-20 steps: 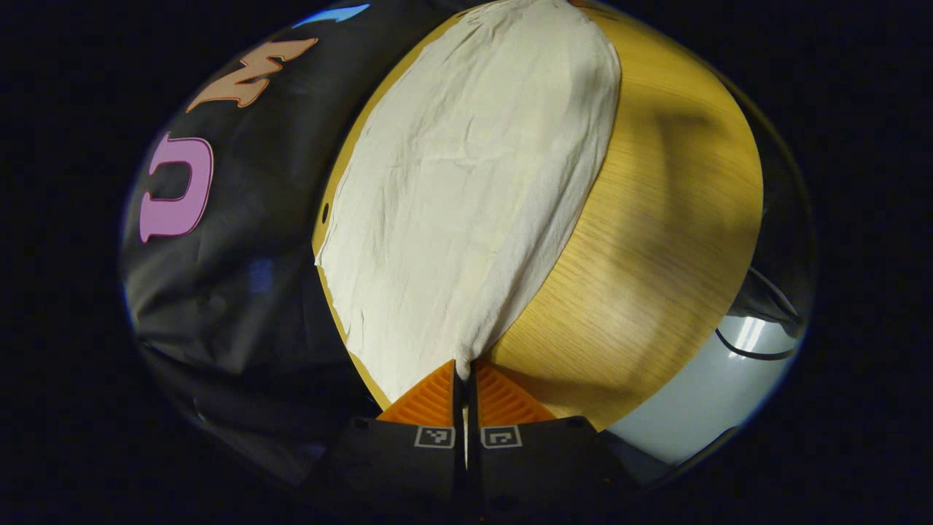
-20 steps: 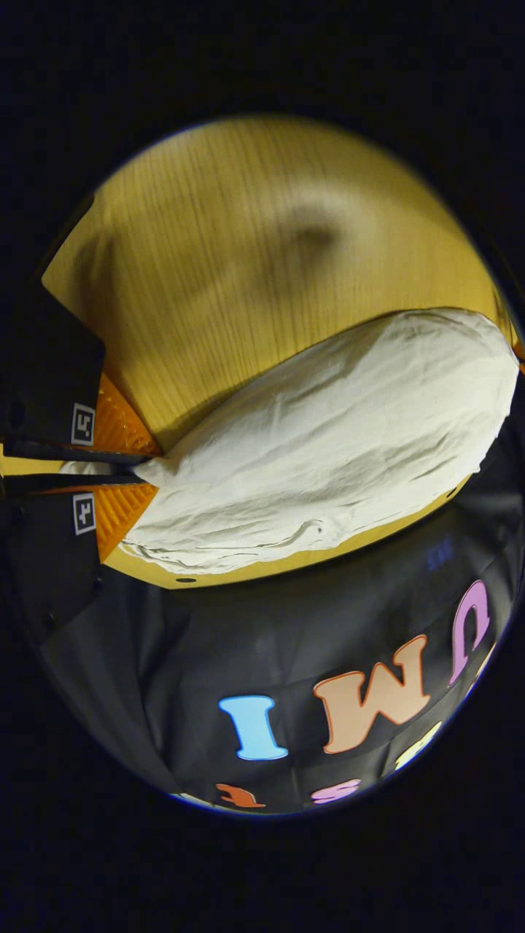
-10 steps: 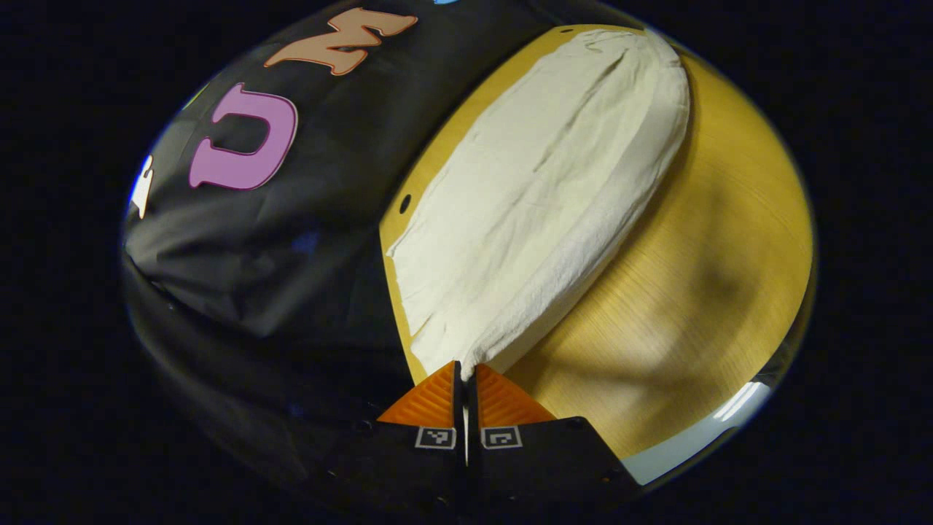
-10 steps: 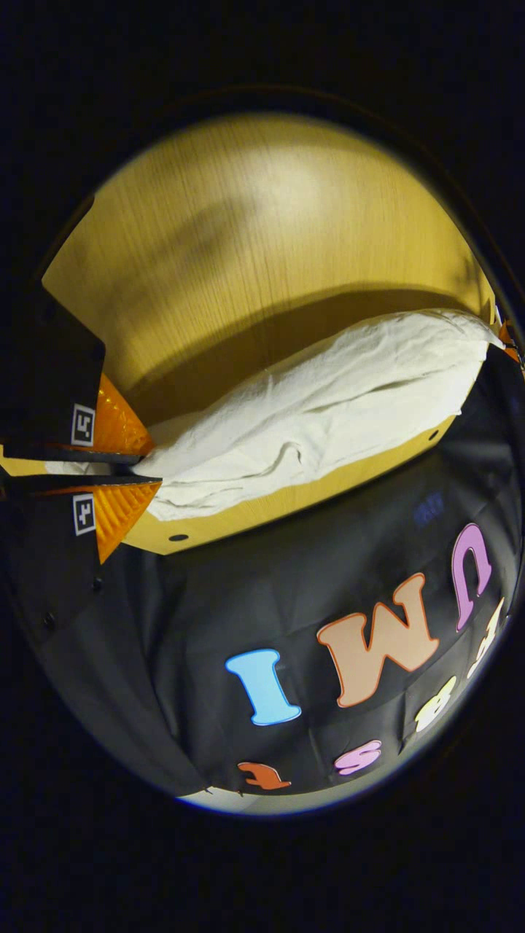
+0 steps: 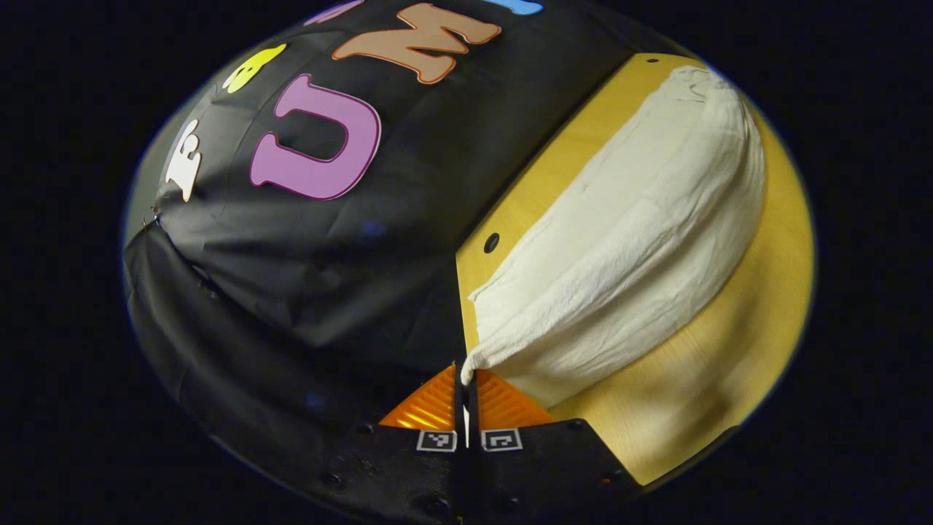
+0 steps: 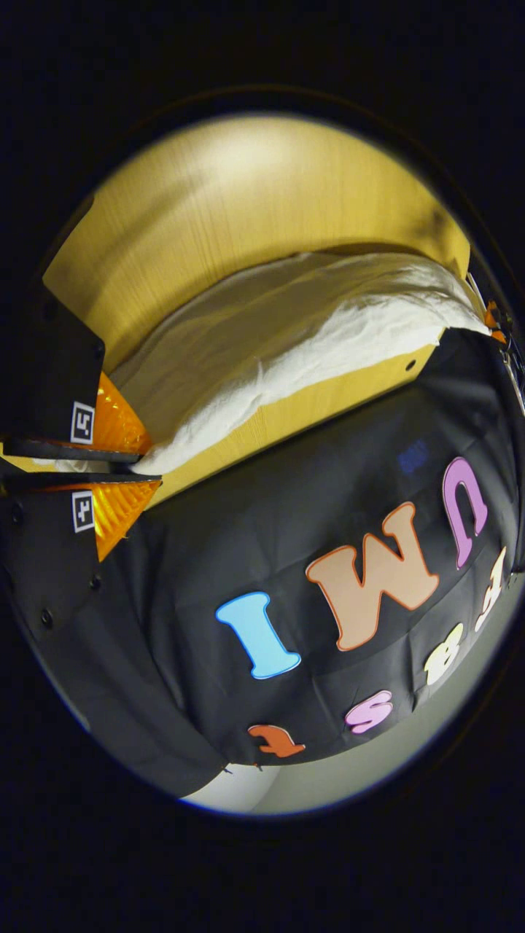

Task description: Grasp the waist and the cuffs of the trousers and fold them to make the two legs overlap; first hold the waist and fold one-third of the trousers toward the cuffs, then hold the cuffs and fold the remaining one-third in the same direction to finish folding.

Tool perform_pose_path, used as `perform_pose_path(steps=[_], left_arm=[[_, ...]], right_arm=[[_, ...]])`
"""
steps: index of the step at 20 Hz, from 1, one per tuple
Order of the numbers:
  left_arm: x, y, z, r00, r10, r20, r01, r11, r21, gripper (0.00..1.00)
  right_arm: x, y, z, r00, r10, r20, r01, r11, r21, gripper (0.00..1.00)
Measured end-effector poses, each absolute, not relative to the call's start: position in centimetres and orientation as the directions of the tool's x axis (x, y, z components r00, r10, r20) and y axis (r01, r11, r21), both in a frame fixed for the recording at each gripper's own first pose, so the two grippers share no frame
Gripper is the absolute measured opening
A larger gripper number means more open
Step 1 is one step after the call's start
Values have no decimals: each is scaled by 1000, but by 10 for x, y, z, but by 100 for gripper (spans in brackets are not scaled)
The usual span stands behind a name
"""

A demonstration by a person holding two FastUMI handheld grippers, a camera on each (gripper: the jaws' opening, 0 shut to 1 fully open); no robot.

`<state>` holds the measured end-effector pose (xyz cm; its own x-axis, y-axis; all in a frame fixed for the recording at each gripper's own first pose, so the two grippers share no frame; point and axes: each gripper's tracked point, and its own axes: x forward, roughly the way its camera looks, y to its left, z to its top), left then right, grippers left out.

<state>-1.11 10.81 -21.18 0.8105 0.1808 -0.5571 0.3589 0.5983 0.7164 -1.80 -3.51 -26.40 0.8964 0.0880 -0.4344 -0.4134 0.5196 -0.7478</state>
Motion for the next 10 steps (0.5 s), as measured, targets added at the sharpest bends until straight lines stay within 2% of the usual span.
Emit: perform_pose_path(steps=[4,10], left_arm=[[38,104,-207,836,139,-530,341,625,702,0],[98,95,-216,857,75,-510,374,591,715,0]], right_arm=[[22,-28,-252,915,39,-402,-359,538,-763,9],[67,-14,-266,915,7,-404,-347,527,-776,9]])
